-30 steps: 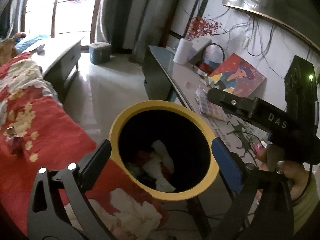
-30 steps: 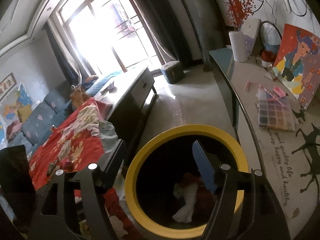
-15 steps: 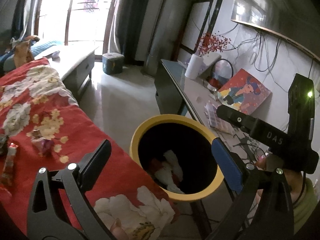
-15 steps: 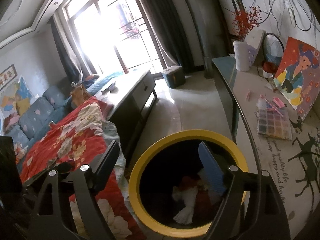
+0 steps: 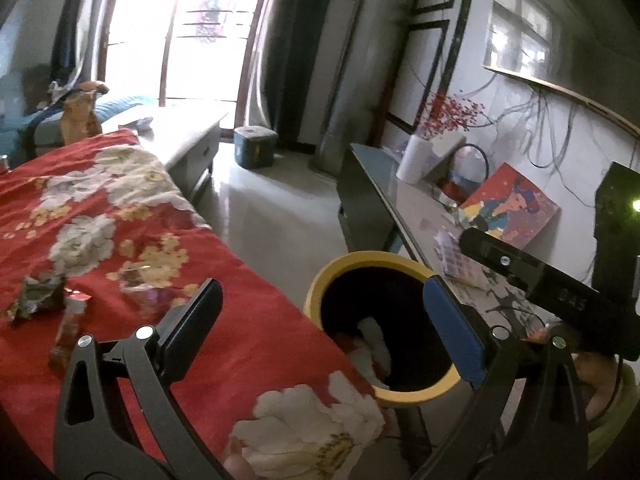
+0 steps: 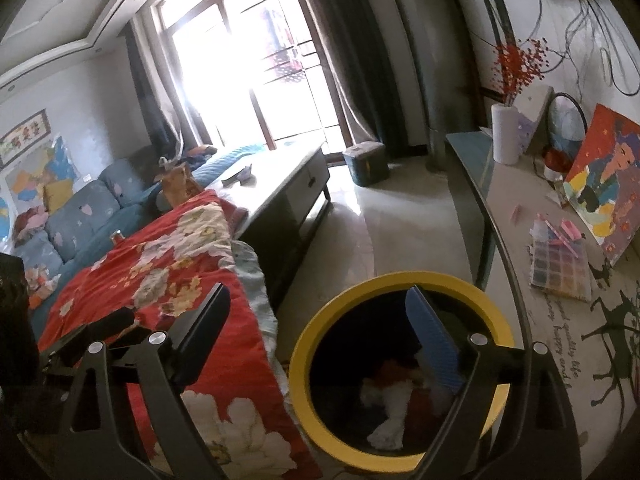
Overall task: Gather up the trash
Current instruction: 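Move both open tools back over the remaining wrappers on the bedspread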
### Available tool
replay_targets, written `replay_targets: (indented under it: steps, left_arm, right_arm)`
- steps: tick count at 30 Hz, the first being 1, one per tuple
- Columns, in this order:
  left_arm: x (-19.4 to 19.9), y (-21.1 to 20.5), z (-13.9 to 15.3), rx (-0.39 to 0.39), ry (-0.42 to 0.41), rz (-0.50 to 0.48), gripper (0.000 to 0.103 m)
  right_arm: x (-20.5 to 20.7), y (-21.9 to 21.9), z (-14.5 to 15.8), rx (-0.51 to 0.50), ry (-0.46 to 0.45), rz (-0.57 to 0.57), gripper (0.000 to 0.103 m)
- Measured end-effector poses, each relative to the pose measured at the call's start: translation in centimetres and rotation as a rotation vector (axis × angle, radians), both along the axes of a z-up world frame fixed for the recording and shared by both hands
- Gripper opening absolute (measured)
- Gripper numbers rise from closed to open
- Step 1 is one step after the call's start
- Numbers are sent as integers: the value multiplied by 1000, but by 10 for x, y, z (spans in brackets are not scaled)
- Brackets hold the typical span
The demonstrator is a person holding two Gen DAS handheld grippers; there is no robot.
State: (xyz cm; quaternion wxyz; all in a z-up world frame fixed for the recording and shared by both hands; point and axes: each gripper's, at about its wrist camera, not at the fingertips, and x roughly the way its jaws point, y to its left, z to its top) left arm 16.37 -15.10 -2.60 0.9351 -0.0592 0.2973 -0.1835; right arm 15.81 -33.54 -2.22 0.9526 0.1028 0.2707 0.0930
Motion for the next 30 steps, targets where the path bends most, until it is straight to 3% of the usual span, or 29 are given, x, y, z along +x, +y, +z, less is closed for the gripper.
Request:
replay_targets:
  steps: [30]
  left_arm:
    - [-26,115,12,8,-60,268,92]
  right_arm:
    - [-13,95,5,-24,-6,168,88]
